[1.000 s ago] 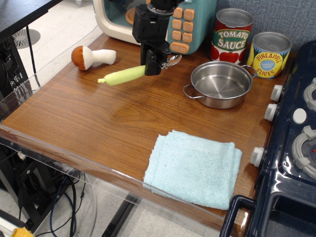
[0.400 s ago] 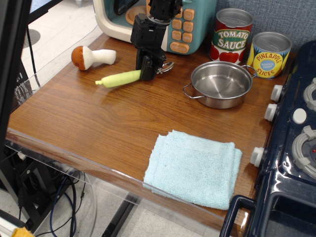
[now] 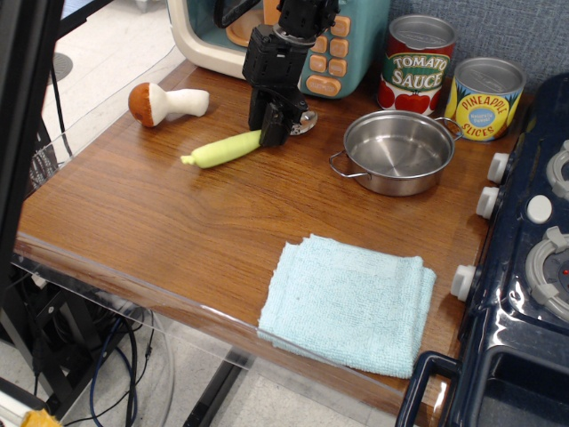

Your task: Move the corn to the back of the table to the left of the pot

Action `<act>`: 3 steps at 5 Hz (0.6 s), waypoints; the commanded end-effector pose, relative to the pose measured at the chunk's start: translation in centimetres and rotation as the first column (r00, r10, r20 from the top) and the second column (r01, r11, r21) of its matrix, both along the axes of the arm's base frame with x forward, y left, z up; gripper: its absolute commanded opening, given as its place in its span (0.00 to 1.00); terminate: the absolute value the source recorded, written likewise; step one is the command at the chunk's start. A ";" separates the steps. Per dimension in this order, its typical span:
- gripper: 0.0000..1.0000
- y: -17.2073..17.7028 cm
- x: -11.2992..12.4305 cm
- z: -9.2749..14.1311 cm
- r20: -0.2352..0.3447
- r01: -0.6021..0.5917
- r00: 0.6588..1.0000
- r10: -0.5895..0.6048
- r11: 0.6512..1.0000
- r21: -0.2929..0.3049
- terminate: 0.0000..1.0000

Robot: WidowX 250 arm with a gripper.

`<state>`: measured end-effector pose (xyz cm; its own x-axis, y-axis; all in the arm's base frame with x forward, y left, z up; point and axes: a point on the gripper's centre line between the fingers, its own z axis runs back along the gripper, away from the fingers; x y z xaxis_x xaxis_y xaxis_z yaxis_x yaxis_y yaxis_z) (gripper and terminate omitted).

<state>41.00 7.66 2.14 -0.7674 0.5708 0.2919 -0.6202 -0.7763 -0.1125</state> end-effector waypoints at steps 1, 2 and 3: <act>1.00 0.8 0.4 3.1 0.049 0.012 0.999 -0.013 1.000 0.025 0.00; 1.00 0.6 0.4 4.6 0.082 0.003 0.997 -0.004 1.000 0.008 0.00; 1.00 0.6 0.2 7.4 0.159 -0.012 0.987 0.017 0.999 -0.033 0.00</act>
